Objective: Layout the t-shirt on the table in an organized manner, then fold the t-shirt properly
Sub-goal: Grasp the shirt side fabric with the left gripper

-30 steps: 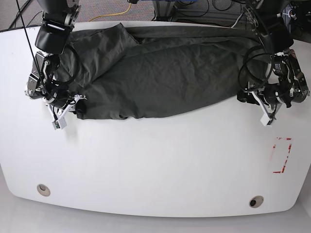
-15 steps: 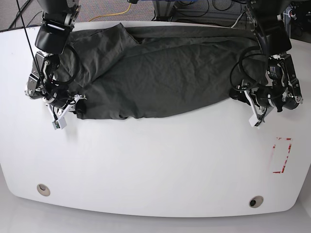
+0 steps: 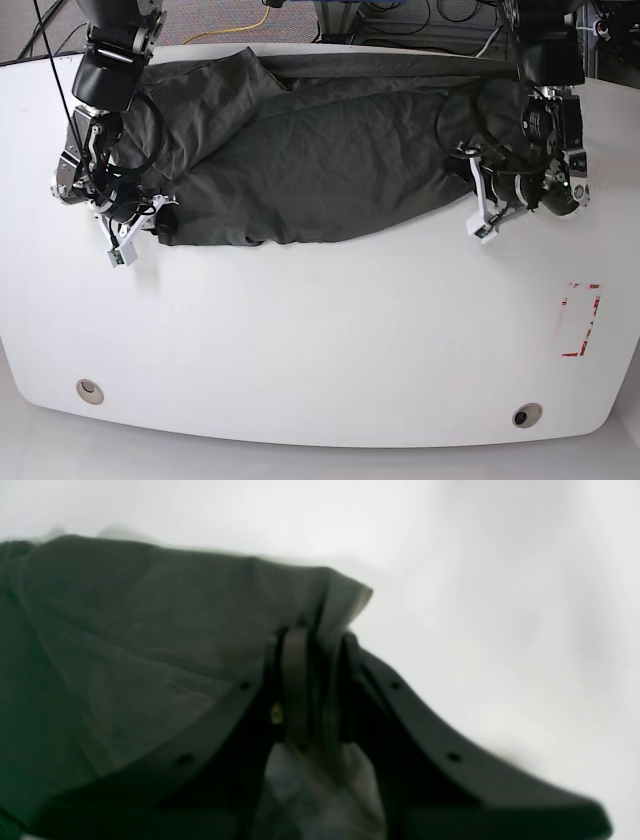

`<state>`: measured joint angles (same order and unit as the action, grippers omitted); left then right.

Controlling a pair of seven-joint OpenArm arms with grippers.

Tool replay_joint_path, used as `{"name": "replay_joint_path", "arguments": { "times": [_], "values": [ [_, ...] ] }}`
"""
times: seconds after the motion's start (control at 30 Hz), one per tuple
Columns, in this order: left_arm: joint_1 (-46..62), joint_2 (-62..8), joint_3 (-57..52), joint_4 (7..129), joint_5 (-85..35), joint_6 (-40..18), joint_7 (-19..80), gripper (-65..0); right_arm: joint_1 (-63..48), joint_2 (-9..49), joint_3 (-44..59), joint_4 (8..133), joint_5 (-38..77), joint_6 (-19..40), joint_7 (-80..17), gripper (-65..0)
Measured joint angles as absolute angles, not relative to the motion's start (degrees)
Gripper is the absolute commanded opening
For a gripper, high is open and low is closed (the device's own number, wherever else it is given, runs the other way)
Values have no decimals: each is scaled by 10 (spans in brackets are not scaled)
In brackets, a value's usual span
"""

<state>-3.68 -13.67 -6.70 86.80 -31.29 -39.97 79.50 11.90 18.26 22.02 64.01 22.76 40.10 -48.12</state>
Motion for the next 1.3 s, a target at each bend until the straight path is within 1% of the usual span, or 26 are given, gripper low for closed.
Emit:
{"name": "replay_joint_path", "arguments": {
  "times": [0.13, 0.2, 0.3, 0.33, 0.43, 0.5, 0.53, 0.7, 0.73, 0.8, 0.83, 0.87, 0.9, 0.97, 1.03, 1.17, 1.3],
  "values": [
    [-35, -140, -67, 893, -294, -399, 806, -247, 119, 183, 220, 640, 227, 401, -482, -561],
    [-37, -144, -70, 909, -296, -399, 806, -271, 119, 182, 221, 640, 227, 401, -482, -561],
    [-40, -145, -70, 928, -296, -399, 805, -346, 119, 182, 221, 640, 228, 401, -482, -563],
    [-41, -145, -70, 932, -296, -399, 804, -399, 119, 182, 220, 640, 228, 401, -482, -563],
    [-41, -141, -68, 938, -302, -399, 801, -489, 119, 183, 221, 640, 229, 401, -482, -563],
    [-40, -141, -67, 938, -302, -399, 802, -525, 119, 183, 221, 640, 228, 401, -482, -563],
    [-39, -141, -67, 938, -300, -399, 802, -528, 119, 183, 221, 640, 228, 401, -482, -563],
    [-41, -146, -67, 938, -298, -399, 804, -519, 119, 183, 221, 640, 228, 401, -482, -563],
    [-41, -145, -67, 938, -298, -399, 804, -508, 119, 183, 221, 640, 228, 401, -482, -563],
    [-41, -145, -67, 938, -298, -399, 803, -464, 119, 183, 221, 640, 228, 401, -482, -563],
    [-41, -145, -67, 938, -299, -399, 803, -433, 119, 183, 221, 640, 228, 401, -482, -563],
    [-41, -145, -68, 939, -298, -399, 804, -388, 119, 183, 221, 640, 228, 401, -482, -563],
    [-40, -145, -70, 944, -298, -399, 804, -369, 119, 183, 221, 640, 228, 401, -482, -563],
    [-38, -150, -77, 957, -300, -399, 804, -296, 119, 183, 221, 640, 228, 401, -482, -563],
    [-37, -156, -97, 974, -304, -400, 803, -264, 119, 183, 221, 640, 228, 401, -482, -563],
    [-36, -163, -177, 988, -302, -399, 799, -262, 119, 183, 221, 640, 229, 401, -482, -563],
    [-17, -167, -233, 983, -297, -399, 802, -261, 119, 183, 221, 640, 228, 401, -482, -563]
  ]
}}
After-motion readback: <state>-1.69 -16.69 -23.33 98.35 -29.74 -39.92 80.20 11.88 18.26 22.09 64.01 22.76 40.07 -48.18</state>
